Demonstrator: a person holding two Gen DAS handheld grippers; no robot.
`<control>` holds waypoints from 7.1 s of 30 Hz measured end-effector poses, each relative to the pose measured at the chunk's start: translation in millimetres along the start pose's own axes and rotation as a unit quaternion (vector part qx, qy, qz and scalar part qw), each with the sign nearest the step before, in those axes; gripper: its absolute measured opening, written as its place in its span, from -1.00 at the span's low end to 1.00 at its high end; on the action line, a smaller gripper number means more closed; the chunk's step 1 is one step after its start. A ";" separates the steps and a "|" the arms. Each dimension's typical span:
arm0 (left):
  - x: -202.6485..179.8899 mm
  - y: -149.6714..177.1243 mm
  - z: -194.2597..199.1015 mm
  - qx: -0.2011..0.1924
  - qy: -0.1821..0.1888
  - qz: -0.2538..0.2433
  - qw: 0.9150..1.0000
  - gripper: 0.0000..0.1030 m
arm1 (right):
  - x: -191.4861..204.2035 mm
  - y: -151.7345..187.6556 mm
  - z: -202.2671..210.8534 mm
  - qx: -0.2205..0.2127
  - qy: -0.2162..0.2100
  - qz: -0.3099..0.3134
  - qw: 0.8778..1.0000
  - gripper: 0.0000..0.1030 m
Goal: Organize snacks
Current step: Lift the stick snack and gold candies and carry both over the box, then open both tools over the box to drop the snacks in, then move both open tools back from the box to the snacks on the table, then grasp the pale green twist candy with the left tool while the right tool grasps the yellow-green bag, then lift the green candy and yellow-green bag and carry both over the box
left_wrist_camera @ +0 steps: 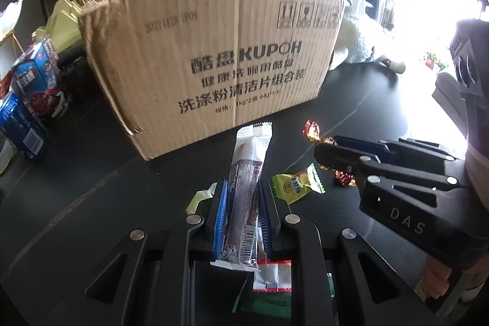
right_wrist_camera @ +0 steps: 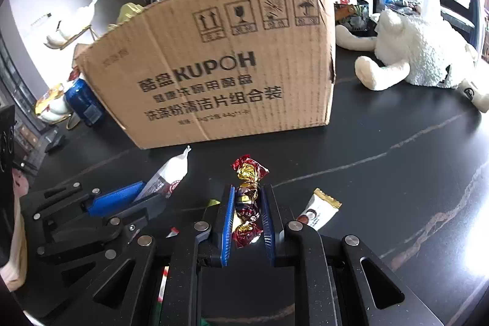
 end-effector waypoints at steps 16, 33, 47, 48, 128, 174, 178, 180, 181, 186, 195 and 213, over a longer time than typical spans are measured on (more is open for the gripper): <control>3.8 -21.6 67.2 -0.049 -0.009 0.024 0.998 -0.61 | 22.6 -27.2 48.0 -0.054 -0.036 0.001 0.998 -0.64; 10.6 -76.3 133.5 -0.110 -0.013 0.029 0.993 -0.61 | 50.9 -82.0 111.5 -0.112 -0.048 0.022 0.992 -0.63; 20.5 -133.4 144.3 -0.128 -0.016 0.013 0.992 -0.61 | 53.1 -138.8 112.7 -0.113 -0.035 0.036 0.992 -0.63; 21.4 -136.8 143.0 -0.126 -0.016 0.013 0.992 -0.61 | 52.7 -142.7 111.1 -0.111 -0.035 0.036 0.993 -0.63; 32.0 12.2 12.0 -0.025 -0.007 0.028 0.999 -0.03 | 27.4 5.4 -0.9 0.021 -0.013 0.031 0.999 -0.06; 32.2 27.5 -38.1 0.015 0.011 0.045 0.999 -0.56 | 23.7 23.5 -39.5 0.061 -0.001 0.032 0.998 -0.51; 31.8 26.8 -34.7 0.013 0.011 0.049 0.999 -0.56 | 25.9 19.9 -35.7 0.051 -0.002 0.037 0.998 -0.51; 31.7 25.5 -31.8 0.010 0.011 0.050 0.999 -0.56 | 27.6 17.9 -34.2 0.047 -0.004 0.039 0.998 -0.51; 31.9 24.9 -29.7 0.009 0.010 0.051 0.999 -0.56 | 28.0 16.8 -33.4 0.045 -0.005 0.038 0.998 -0.51; 33.0 20.2 -19.0 0.002 0.010 0.059 0.998 -0.56 | 29.3 12.1 -27.9 0.035 -0.011 0.038 0.999 -0.51; 31.5 9.4 8.6 -0.019 -0.005 0.063 0.998 -0.56 | 31.0 3.2 -8.2 0.010 -0.025 0.037 0.999 -0.51; 29.2 -25.7 80.8 -0.073 -0.016 0.076 0.994 -0.56 | 41.8 -32.5 47.8 -0.056 -0.047 0.025 0.997 -0.51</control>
Point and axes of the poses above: each gripper's, at about its wrist camera, not at the fingertips, and z roughly against the way its jaws point, x to its left, y to its underside, the point moved 8 cm from there along -z, roughly the way its jaws point, and after that the axes turned 3 degrees about -y, right-handed, at the moved point
